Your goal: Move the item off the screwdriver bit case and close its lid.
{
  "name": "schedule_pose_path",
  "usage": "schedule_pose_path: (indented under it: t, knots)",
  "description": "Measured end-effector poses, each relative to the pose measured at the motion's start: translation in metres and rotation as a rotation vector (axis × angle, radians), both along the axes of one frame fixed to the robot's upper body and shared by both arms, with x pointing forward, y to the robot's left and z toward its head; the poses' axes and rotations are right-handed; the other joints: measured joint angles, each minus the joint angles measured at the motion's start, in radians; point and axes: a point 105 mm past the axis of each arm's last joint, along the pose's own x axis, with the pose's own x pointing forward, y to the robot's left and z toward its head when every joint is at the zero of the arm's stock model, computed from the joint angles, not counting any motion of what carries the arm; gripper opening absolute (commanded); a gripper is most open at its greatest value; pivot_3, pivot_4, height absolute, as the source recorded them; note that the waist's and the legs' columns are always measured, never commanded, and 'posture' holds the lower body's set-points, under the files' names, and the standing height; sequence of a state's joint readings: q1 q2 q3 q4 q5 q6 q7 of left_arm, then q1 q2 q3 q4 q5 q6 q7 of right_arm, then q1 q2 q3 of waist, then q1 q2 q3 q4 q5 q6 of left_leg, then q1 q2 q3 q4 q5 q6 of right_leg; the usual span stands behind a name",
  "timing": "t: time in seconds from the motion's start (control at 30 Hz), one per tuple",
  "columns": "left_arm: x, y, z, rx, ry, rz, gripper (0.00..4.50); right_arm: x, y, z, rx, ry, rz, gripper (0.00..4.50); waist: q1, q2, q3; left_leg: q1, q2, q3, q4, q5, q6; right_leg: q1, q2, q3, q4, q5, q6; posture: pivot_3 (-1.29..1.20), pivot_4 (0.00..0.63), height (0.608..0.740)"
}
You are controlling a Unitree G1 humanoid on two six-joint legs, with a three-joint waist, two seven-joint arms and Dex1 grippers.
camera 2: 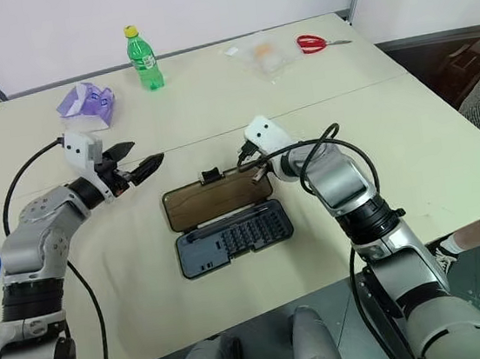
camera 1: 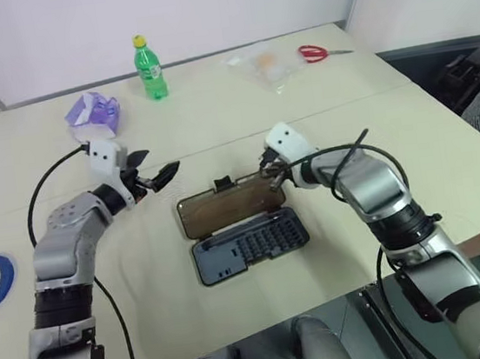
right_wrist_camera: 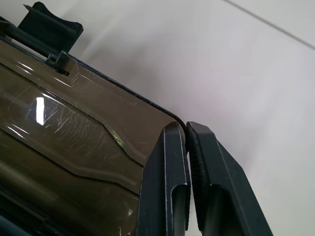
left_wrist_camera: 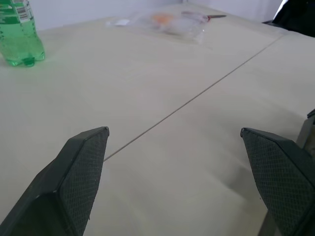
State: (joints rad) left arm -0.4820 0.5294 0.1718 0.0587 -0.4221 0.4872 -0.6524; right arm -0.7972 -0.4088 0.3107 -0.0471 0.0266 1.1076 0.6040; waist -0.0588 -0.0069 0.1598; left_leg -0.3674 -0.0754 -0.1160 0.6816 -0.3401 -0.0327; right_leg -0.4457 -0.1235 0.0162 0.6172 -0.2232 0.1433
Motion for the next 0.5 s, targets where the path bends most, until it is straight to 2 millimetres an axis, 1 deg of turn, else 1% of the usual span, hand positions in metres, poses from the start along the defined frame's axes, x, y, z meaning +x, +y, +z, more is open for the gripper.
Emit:
schedule_pose_path:
  t: [0.23,0.4,0.5]
  knots:
    - [0.000,-0.001,0.001,0.001,-0.003,-0.008,4.50,-0.008,-0.011,-0.001,-0.019,0.032,-0.025,0.02,0.019,0.000,0.000,0.000,0.000,0.000,0.001,0.000,0.000,0.000,0.000,0.000,-0.001,0.000,0.000,0.00,0.150,0.740]
    - [0.000,-0.002,0.000,0.004,-0.002,-0.016,4.50,-0.017,-0.019,-0.002,-0.025,0.043,-0.038,0.02,0.022,0.000,0.000,-0.001,-0.001,0.000,0.001,0.000,0.000,0.000,0.000,0.000,-0.002,0.000,0.000,0.00,0.150,0.740]
    - [0.000,-0.002,0.000,0.007,-0.002,-0.016,4.50,-0.021,-0.020,-0.003,-0.021,0.054,-0.041,0.02,0.022,0.000,0.000,-0.001,-0.001,0.000,0.001,0.000,0.000,0.000,0.000,0.000,-0.002,0.000,0.000,0.00,0.150,0.740]
